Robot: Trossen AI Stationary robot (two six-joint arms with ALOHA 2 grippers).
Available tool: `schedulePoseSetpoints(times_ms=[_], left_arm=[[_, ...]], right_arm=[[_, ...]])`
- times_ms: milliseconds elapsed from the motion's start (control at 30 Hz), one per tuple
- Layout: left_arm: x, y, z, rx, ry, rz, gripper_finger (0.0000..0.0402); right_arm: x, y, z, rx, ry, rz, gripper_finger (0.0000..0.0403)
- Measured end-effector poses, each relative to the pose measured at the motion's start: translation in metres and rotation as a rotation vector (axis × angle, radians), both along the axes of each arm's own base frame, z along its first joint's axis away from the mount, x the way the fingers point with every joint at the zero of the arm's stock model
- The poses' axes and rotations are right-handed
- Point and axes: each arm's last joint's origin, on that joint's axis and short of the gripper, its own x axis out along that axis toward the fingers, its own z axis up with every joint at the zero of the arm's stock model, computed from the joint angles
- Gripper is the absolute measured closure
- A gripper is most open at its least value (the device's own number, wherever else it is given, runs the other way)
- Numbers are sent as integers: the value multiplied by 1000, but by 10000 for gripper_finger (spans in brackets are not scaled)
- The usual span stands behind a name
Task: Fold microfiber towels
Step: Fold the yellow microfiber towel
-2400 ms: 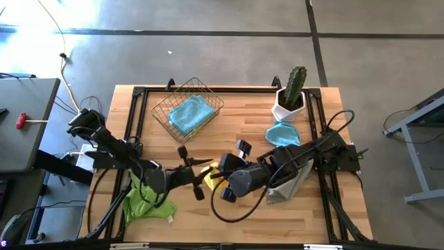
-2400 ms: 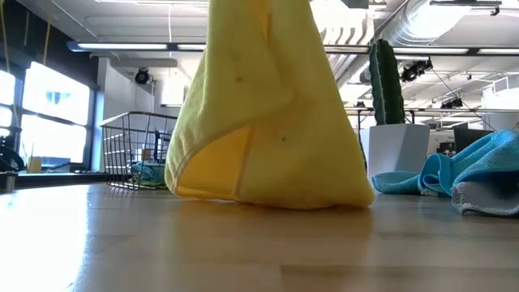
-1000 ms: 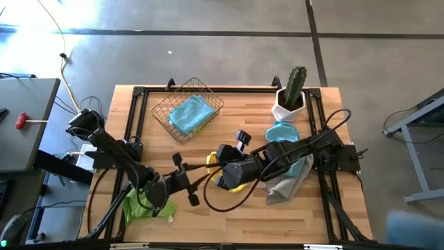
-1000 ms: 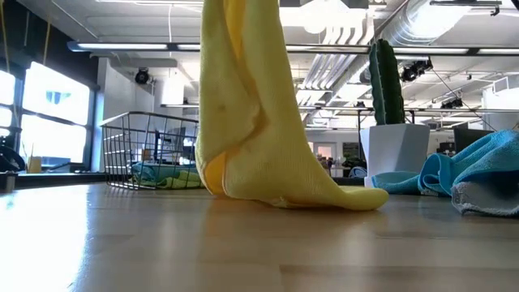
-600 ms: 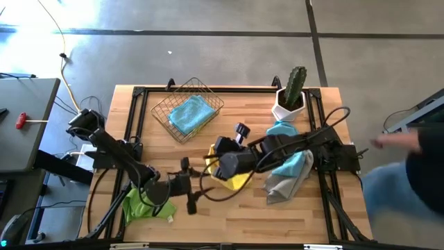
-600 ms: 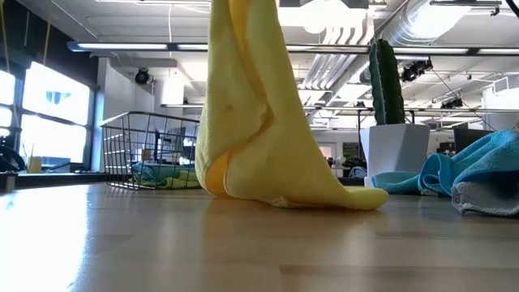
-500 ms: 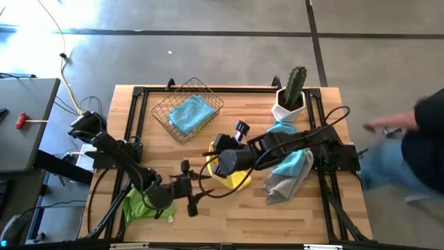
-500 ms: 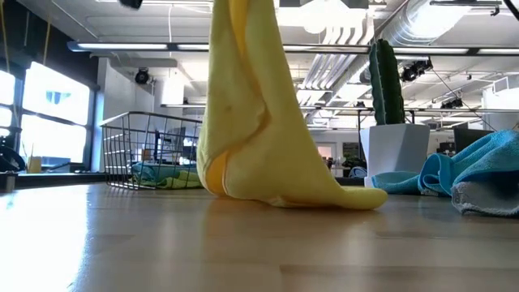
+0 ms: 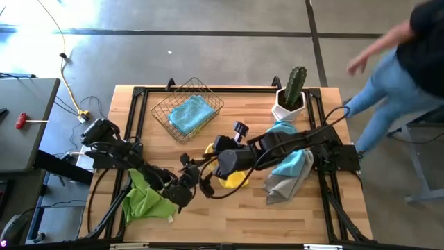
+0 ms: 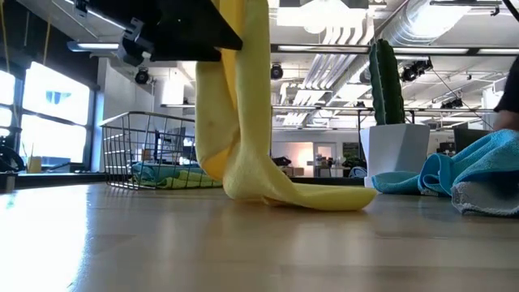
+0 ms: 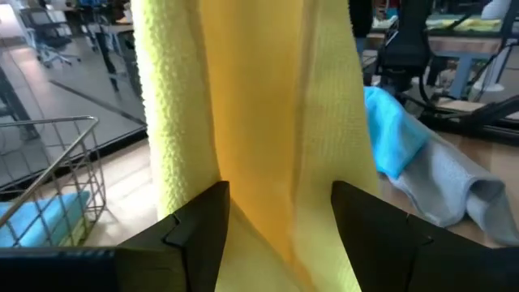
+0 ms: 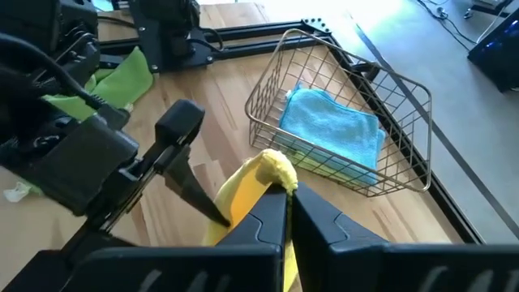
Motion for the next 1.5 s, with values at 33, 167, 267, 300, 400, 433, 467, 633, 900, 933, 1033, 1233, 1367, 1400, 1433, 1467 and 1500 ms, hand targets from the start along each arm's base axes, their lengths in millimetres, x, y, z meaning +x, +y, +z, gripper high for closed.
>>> schedulePoseSetpoints(times_ms=[33,167,267,300,400,433,467,633,900,933,1033,1233,1367,1400,1433,1467,1500], left_arm=[[0,0,0,7,4,6,192],[-2,-1,-3,23,36,1,192],[-8,-6,-8,13,56,-10,192],[-10,-8,-10,10,67,-11,192],[-17,-8,-17,-8,86,3,192],[-19,-7,-19,-15,89,13,192],[-20,-6,-21,-22,92,22,192],[-24,1,-27,-59,115,51,192],[-31,9,-36,-191,198,53,193],[-33,10,-38,-203,205,64,193],[-39,13,-41,-238,219,100,207],[-44,11,-43,-263,270,89,305],[-46,5,-42,-253,334,28,390],[-47,4,-40,-255,347,9,390],[-48,2,-37,-256,359,-12,387],[-49,1,-33,-254,374,-37,385],[-51,0,-28,-246,386,-63,386]], right_arm=[[0,1,0,-1,2,2,402],[-2,1,-1,-4,21,2,402],[-4,1,-3,-6,40,-3,402],[-4,0,-3,-7,43,-3,402],[-4,0,-3,-2,41,-9,402],[-4,0,-3,-2,41,-9,402],[-4,0,-3,-2,41,-9,402],[-4,0,-3,-2,41,-9,402],[-4,1,-3,-2,40,-8,402],[-4,1,-3,-2,40,-8,402],[-4,1,-3,-2,40,-8,402],[-6,0,-3,-8,58,-7,402],[-10,3,-6,-41,116,25,402],[-12,6,-7,-56,135,45,402],[-14,9,-7,-67,148,63,402],[-16,13,-7,-73,153,78,402],[-17,18,-7,-76,153,92,402]])
